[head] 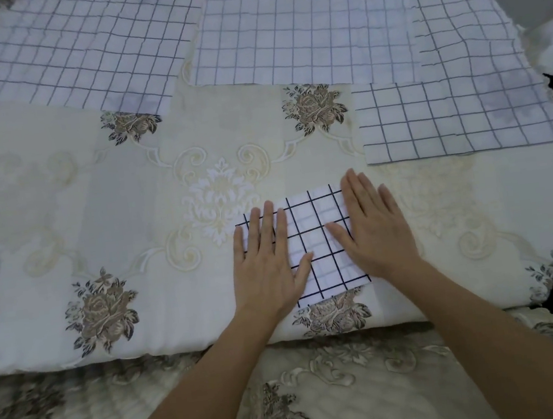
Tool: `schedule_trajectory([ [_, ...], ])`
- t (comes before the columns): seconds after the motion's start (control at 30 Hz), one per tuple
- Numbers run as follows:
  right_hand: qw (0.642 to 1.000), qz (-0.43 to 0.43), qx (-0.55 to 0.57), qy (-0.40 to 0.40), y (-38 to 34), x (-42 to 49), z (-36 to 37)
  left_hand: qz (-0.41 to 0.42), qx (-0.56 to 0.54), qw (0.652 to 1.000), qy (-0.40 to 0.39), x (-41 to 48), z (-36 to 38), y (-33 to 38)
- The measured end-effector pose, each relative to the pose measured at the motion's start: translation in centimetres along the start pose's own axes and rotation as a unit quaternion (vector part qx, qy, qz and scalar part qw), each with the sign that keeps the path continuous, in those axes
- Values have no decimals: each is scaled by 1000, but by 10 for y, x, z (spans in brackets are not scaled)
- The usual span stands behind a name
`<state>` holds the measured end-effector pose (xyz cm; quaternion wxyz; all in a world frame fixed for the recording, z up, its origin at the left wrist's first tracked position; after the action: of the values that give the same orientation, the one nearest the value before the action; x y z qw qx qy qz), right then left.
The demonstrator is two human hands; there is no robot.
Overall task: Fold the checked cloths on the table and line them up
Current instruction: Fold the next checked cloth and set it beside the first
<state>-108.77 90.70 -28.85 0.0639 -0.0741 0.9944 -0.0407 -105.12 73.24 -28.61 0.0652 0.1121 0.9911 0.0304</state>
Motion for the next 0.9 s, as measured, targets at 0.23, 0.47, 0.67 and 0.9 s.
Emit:
schedule_trajectory([
  [0.23,999,40,-7,15,-8,-7,-16,66,-3,998,-2,-16,-5,34],
  [0.47,992,-71,108,-5,-87,-53,-4,76,19,997,-15,-20,6,34],
  [0.67,1000,-20,11,-14,-4,-59,2,55,-18,998,3,-19,1,27],
  [0.9,999,28,11,-31,17,-60,1,114,17,992,47,2,-34,19],
])
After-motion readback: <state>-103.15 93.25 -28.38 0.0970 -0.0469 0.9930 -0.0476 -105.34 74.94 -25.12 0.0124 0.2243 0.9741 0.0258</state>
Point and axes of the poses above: each hand's wrist, its own x-axis towards the middle knuckle, its own z-axis out of the palm, y = z × x, the point moved 10 cm from there along x, towards the middle knuckle, and after that the axes turned 1 degree about z, right-handed, at the moved point
